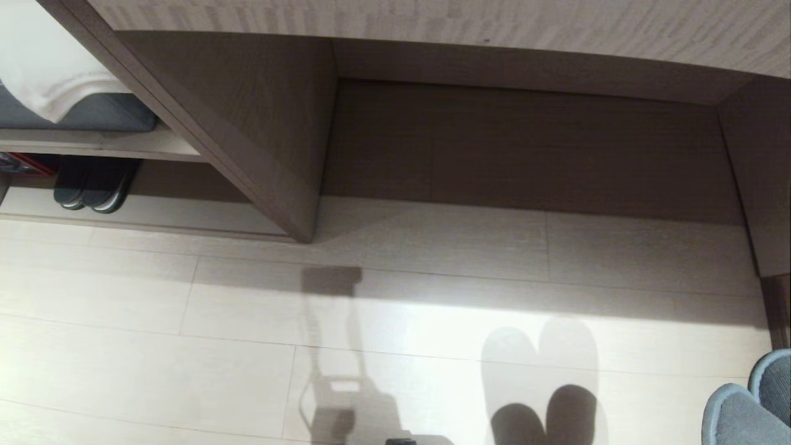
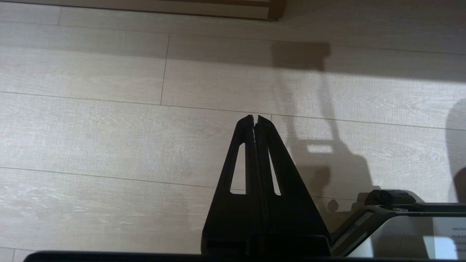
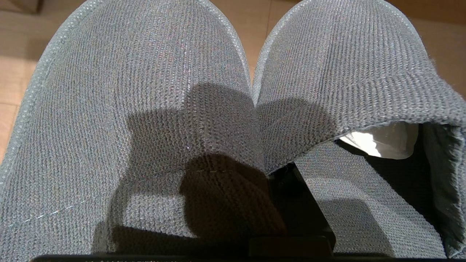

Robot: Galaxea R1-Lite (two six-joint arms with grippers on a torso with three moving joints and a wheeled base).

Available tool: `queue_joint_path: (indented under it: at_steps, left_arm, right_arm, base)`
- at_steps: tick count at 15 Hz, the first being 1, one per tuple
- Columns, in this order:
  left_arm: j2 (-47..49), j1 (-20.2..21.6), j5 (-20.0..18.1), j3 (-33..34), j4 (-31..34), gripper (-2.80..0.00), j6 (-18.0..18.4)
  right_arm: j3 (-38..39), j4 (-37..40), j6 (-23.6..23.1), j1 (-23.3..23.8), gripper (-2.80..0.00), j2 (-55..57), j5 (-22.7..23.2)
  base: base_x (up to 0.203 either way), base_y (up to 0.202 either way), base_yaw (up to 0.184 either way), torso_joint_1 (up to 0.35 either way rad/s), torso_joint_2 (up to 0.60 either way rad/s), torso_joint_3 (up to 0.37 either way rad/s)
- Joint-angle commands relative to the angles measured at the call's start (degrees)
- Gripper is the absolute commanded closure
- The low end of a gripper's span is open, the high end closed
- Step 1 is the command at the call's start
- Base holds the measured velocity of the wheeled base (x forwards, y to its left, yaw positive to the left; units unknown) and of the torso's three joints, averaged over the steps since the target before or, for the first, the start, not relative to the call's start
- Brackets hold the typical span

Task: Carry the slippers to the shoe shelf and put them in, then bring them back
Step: Place the slippers on the floor

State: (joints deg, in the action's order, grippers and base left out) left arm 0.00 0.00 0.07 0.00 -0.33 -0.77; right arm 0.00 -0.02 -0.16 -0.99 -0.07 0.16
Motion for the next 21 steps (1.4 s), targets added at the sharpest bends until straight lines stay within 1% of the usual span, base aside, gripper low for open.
queue_joint_path:
  at_steps: [1, 21]
  left_arm:
    - [0.0, 0.0, 0.01, 0.0, -0.02, 0.0, -0.02]
    - [0.0, 0.0, 0.01, 0.0, -0.02, 0.0, -0.11]
  right_arm:
    - [0.09, -0.06, -0.02, 0.02, 0.0, 0.07, 0.02]
    - [0.09, -0.06, -0.02, 0.02, 0.0, 0.07, 0.02]
  base:
    - [0.0, 0.0, 0.0, -0.008, 0.01, -0.197]
    - [0.0, 0.0, 0.0, 0.003, 0.0, -0.199]
